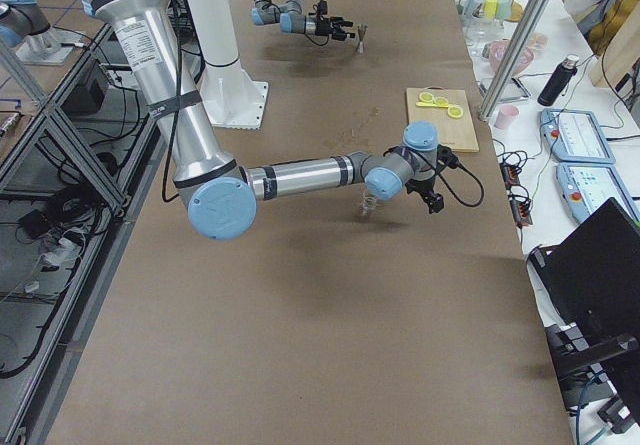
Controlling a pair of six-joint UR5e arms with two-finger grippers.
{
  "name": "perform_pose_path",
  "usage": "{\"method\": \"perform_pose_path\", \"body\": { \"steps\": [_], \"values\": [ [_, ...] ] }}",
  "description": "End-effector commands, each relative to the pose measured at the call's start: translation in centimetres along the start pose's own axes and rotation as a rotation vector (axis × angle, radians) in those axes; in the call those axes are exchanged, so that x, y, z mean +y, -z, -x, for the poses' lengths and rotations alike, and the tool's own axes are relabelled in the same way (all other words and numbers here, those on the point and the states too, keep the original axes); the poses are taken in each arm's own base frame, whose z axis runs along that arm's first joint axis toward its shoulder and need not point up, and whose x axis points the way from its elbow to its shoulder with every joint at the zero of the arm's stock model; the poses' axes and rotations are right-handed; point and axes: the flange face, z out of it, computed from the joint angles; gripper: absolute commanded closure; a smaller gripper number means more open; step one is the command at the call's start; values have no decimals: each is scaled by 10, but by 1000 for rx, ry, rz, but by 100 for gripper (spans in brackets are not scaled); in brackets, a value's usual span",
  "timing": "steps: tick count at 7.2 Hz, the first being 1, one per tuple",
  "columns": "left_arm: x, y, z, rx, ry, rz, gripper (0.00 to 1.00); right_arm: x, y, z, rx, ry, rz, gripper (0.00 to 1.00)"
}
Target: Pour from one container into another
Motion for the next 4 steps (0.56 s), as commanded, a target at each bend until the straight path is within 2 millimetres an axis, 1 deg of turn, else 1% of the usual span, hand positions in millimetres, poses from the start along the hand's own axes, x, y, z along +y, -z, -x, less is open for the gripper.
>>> {"method": "perform_pose_path", "body": {
  "steps": [1, 2, 3, 4],
  "values": [
    [-33, 17, 9, 21, 3, -3, 1, 6, 18, -25, 77, -87, 75, 0],
    [-66, 26, 7, 36, -52, 6, 1, 15, 26, -47, 101, -174, 162, 0],
    [-98, 33, 1, 50, -95, 9, 1, 23, 30, -55, 114, -231, 228, 0],
    [-113, 37, -11, 75, -107, 71, 1, 31, 41, -73, 129, -288, 263, 0]
  ]
}}
